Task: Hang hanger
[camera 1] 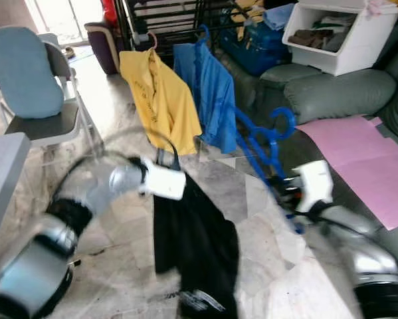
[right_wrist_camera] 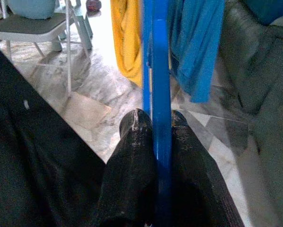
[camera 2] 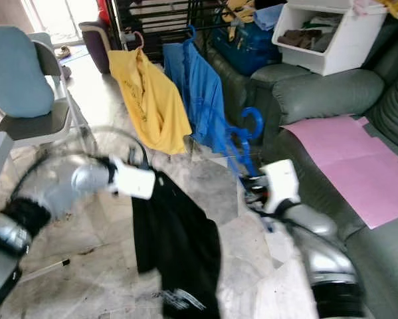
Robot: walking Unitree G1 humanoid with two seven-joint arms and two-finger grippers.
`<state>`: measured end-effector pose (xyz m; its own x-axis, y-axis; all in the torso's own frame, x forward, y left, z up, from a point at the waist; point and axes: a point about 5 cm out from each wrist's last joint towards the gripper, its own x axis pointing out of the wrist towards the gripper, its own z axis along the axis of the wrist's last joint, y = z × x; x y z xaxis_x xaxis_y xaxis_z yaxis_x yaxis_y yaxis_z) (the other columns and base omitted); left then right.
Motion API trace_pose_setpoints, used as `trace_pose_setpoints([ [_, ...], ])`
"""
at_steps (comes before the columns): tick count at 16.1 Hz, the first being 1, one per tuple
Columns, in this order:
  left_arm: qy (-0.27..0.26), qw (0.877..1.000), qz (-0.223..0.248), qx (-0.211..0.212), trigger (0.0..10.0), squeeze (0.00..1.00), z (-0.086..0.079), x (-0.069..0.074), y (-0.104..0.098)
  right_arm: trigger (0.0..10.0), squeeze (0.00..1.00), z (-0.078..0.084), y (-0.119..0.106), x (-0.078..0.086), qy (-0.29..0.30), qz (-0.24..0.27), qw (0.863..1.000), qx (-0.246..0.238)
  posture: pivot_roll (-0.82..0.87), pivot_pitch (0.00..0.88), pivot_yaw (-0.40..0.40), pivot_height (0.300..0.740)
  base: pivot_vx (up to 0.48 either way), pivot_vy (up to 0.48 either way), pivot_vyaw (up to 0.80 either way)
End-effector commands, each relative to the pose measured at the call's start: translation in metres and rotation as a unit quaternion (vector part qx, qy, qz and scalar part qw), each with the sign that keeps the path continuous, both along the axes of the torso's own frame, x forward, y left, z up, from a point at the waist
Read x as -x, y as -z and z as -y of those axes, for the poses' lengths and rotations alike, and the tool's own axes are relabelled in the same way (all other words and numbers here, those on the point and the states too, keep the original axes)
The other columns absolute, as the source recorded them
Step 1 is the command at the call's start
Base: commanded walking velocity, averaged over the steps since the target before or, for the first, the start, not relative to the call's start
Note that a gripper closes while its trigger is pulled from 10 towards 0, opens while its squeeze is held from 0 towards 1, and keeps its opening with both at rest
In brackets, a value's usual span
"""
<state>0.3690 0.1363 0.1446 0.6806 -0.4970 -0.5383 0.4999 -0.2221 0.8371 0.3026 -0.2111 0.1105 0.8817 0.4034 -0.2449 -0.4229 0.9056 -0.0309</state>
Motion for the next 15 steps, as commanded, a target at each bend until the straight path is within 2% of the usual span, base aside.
trace_pose_setpoints([
  [1, -0.003, 1.000, 0.024, -0.009, 10.0, 0.00, -0.003, -0.006, -0.005, 10.0, 0.00, -0.003, -0.007, 0.001, -0.027, -0.003, 1.000, -0.013, -0.10, 0.000, 0.053, 0.740, 0.000, 0.000, 0.00],
  [4, -0.039, 0.997, 0.067, -0.021, 10.0, 0.00, -0.013, -0.019, -0.016, 10.0, 0.00, 0.007, -0.014, 0.008, -0.076, -0.021, 0.997, 0.016, -0.10, 0.000, 0.062, 0.740, 0.000, 0.000, 0.00],
  [5, -0.054, 0.996, 0.072, -0.011, 10.0, 0.00, -0.015, -0.023, -0.021, 10.0, 0.00, 0.012, -0.014, 0.013, -0.100, -0.038, 0.994, 0.025, -0.10, 0.000, 0.064, 0.740, 0.000, 0.000, 0.00],
  [6, -0.053, 0.993, 0.104, 0.004, 10.0, 0.00, -0.013, -0.026, -0.028, 10.0, 0.00, 0.014, -0.012, 0.020, -0.126, -0.055, 0.990, 0.026, -0.10, 0.000, 0.064, 0.740, 0.000, 0.000, 0.00],
  [7, -0.046, 0.991, 0.124, 0.008, 10.0, 0.00, -0.011, -0.027, -0.031, 10.0, 0.00, 0.014, -0.012, 0.023, -0.141, -0.061, 0.988, 0.025, -0.10, 0.000, 0.065, 0.740, 0.000, 0.000, 0.00],
  [8, -0.020, 0.989, 0.141, 0.030, 10.0, 0.00, -0.004, -0.026, -0.035, 10.0, 0.00, 0.014, -0.011, 0.033, -0.181, -0.084, 0.980, 0.013, -0.11, 0.000, 0.068, 0.740, 0.000, 0.000, 0.00],
  [12, 0.052, 0.985, 0.156, 0.054, 10.0, 0.00, 0.005, -0.019, -0.038, 10.0, 0.00, 0.021, -0.009, 0.051, -0.236, -0.128, 0.963, 0.015, -0.11, 0.000, 0.071, 0.740, 0.000, 0.000, 0.00],
  [13, 0.061, 0.985, 0.149, 0.056, 10.0, 0.00, 0.005, -0.017, -0.037, 10.0, 0.00, 0.020, -0.009, 0.055, -0.252, -0.135, 0.958, 0.018, -0.11, 0.000, 0.070, 0.740, 0.000, 0.000, 0.00],
  [15, 0.067, 0.988, 0.136, 0.032, 10.0, 0.00, 0.000, -0.015, -0.029, 10.0, 0.00, 0.016, -0.013, 0.064, -0.291, -0.147, 0.945, 0.013, -0.11, 0.000, 0.070, 0.740, 0.000, 0.000, 0.00],
])
